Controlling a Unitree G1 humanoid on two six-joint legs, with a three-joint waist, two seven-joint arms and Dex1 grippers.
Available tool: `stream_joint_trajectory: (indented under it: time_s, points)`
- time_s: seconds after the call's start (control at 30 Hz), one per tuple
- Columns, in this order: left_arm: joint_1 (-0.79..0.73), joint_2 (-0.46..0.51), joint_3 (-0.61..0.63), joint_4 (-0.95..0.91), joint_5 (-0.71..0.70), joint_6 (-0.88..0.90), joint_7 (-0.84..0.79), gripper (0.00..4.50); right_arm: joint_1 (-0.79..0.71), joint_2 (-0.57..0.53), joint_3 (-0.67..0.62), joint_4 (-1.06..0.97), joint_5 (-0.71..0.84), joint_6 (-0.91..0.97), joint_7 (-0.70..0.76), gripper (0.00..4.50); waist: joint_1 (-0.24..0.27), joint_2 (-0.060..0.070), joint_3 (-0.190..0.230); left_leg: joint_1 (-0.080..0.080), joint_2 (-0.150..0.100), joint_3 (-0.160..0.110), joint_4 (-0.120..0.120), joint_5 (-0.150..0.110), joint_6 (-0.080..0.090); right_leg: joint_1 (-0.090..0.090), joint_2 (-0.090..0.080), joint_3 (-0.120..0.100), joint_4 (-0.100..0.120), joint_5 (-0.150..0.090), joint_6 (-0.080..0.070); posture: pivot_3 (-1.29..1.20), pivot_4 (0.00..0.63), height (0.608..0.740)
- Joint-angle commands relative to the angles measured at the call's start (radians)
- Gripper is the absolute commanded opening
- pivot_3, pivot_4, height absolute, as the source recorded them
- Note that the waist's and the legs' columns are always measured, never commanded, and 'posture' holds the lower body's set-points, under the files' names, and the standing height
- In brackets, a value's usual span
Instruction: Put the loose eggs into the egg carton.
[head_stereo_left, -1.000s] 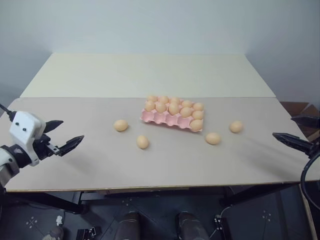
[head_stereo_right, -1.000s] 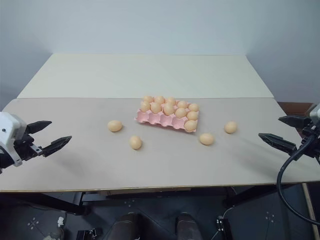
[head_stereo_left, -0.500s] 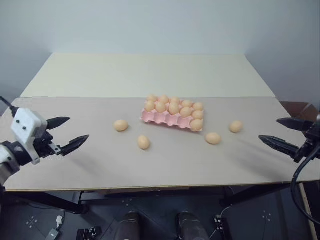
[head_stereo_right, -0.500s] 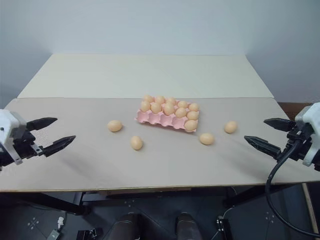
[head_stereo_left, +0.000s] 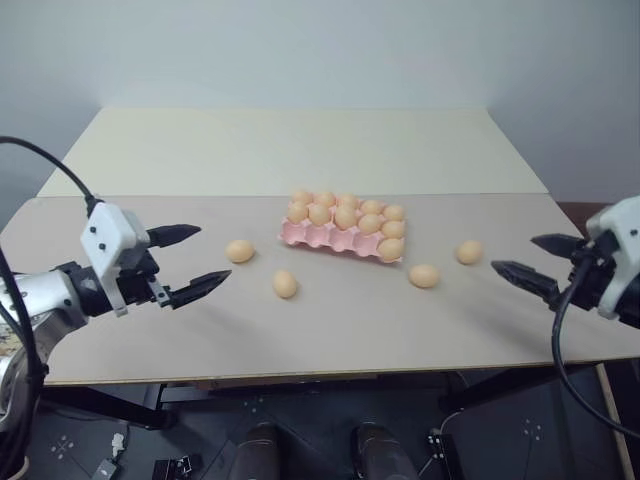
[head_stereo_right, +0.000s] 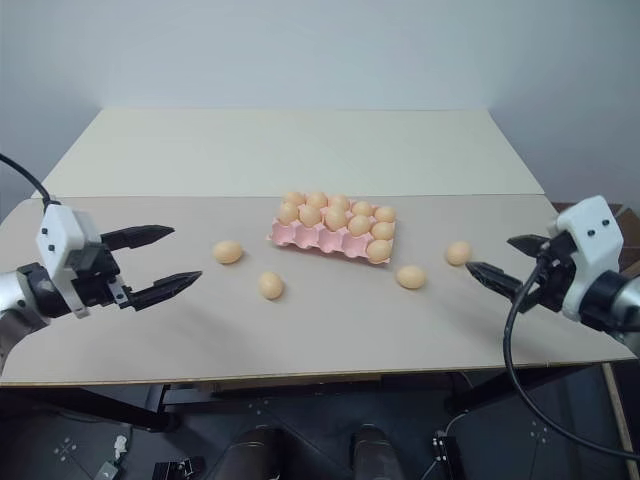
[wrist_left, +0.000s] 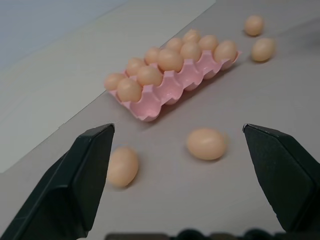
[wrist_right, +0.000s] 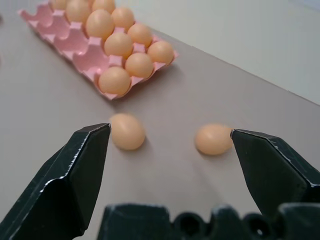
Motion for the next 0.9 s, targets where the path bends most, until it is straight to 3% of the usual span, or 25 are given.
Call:
stream_joint_trajectory:
  time_s: [0.03,0.27,0.43,0.63,0.9]
  points:
    - [-0.037,0.014,-0.039,-0.039,-0.006,0.002,-0.002,4.46,-0.068,0.0,0.043,0.021,-0.017,0.048,-0.067,4.5,0.0,0.0,0.0,0.0,0.0,0.0,0.0,0.0,0.0,0.0,0.0,0.0,0.0,0.0,0.0,0.0,0.15,0.74]
    - [-0.099,0.023,-0.094,-0.026,-0.003,-0.009,-0.027,4.46,-0.199,0.045,0.189,0.121,-0.111,0.05,-0.163,4.5,0.001,0.0,0.0,-0.001,0.0,0.0,0.0,0.0,0.0,0.0,0.0,0.0,0.0,0.0,0.0,0.0,0.15,0.74]
    - [-0.132,0.022,-0.116,-0.009,0.005,-0.014,-0.041,4.46,-0.198,0.03,0.243,0.14,-0.124,0.009,-0.081,4.5,0.002,0.0,0.0,-0.002,0.0,0.0,0.0,0.0,0.0,-0.001,0.0,0.0,0.0,0.0,0.001,0.0,0.15,0.74]
    - [-0.135,0.017,-0.135,0.004,0.023,-0.03,-0.058,4.46,-0.179,-0.012,0.308,0.12,-0.1,-0.063,0.128,4.5,0.001,0.0,0.0,-0.001,0.0,0.0,0.0,0.0,0.0,-0.001,0.0,0.0,0.0,0.0,0.001,0.0,0.15,0.74]
    - [-0.124,0.031,-0.137,0.035,0.034,-0.044,-0.115,4.46,-0.269,0.04,0.511,0.168,-0.258,-0.137,0.116,4.5,-0.002,0.0,0.0,-0.001,0.0,0.0,0.0,0.0,0.0,-0.001,0.001,0.0,0.0,0.0,0.001,0.0,0.15,0.74]
